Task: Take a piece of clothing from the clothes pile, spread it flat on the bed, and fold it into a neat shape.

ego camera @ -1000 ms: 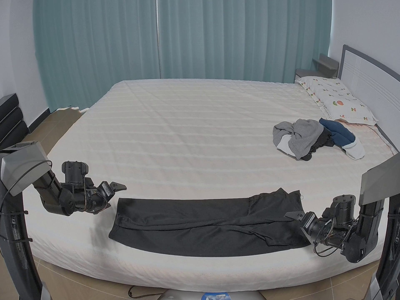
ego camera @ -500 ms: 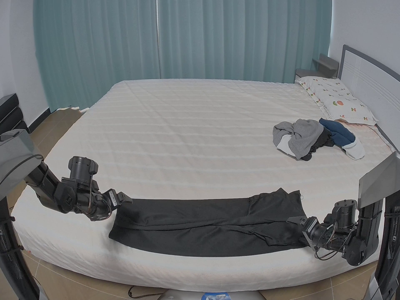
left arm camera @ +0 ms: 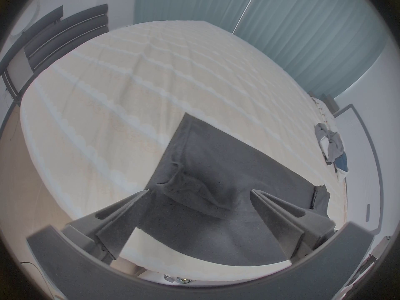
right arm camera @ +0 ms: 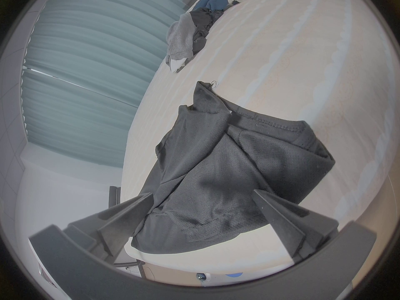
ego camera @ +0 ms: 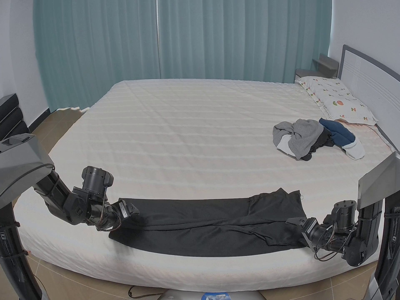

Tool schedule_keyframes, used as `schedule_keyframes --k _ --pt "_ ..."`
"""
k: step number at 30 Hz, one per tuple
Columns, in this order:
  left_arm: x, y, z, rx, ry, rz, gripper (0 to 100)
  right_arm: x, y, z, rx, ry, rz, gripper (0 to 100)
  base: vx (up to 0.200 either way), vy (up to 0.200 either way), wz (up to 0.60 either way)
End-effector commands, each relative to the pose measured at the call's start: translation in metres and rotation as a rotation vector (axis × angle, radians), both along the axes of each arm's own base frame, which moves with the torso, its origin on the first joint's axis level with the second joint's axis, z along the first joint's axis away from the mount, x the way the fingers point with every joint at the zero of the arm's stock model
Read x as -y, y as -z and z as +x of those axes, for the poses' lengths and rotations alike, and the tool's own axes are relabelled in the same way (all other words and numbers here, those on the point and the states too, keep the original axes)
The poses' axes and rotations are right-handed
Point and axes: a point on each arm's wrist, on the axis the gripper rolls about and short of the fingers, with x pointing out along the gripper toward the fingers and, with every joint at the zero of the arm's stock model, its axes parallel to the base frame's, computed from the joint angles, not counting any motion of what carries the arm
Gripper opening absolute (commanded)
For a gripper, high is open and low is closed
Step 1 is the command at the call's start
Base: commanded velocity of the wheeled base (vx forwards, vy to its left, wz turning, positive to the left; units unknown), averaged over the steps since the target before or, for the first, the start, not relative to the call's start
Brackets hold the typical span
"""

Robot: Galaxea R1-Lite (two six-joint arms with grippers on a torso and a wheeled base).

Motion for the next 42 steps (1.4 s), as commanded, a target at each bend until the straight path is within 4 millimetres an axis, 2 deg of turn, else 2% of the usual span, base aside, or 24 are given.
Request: schedule_keyframes --k 1,9,10,20,27,39,40,42 --pt "0.000 0.007 -0.002 -0.004 -0.006 -0.005 100 0.000 -0.001 0.001 0.015 0.000 0.003 100 0.000 0.000 0.00" --pt "0.001 0.006 0.000 0.020 -0.029 -0.020 100 0.000 -0.001 0.000 0.015 0.000 0.003 100 0.000 0.000 0.00" --pt "0.001 0.006 0.001 0.022 -0.030 -0.019 0 0.000 -0.001 0.000 0.015 0.000 0.003 100 0.000 0.000 0.00" --pt "-0.003 0.005 0.000 0.023 -0.045 -0.004 0 0.002 -0.009 0.000 0.039 0.008 0.006 100 0.000 0.000 0.00" --pt "-0.006 -0.005 0.003 0.071 -0.075 -0.006 0 0.002 -0.021 -0.001 0.083 0.005 0.011 100 0.000 0.000 0.00" --pt "-0.012 -0.004 0.004 0.088 -0.064 -0.065 0 0.002 -0.013 -0.001 0.051 0.008 0.011 100 0.000 0.000 0.00" --pt "-0.013 -0.004 0.004 0.094 -0.056 -0.084 100 0.002 -0.011 -0.001 0.044 0.007 0.010 100 0.000 0.000 0.00" --pt "-0.013 -0.002 0.000 0.089 -0.033 -0.109 100 0.002 -0.009 -0.001 0.036 0.006 0.010 100 0.000 0.000 0.00"
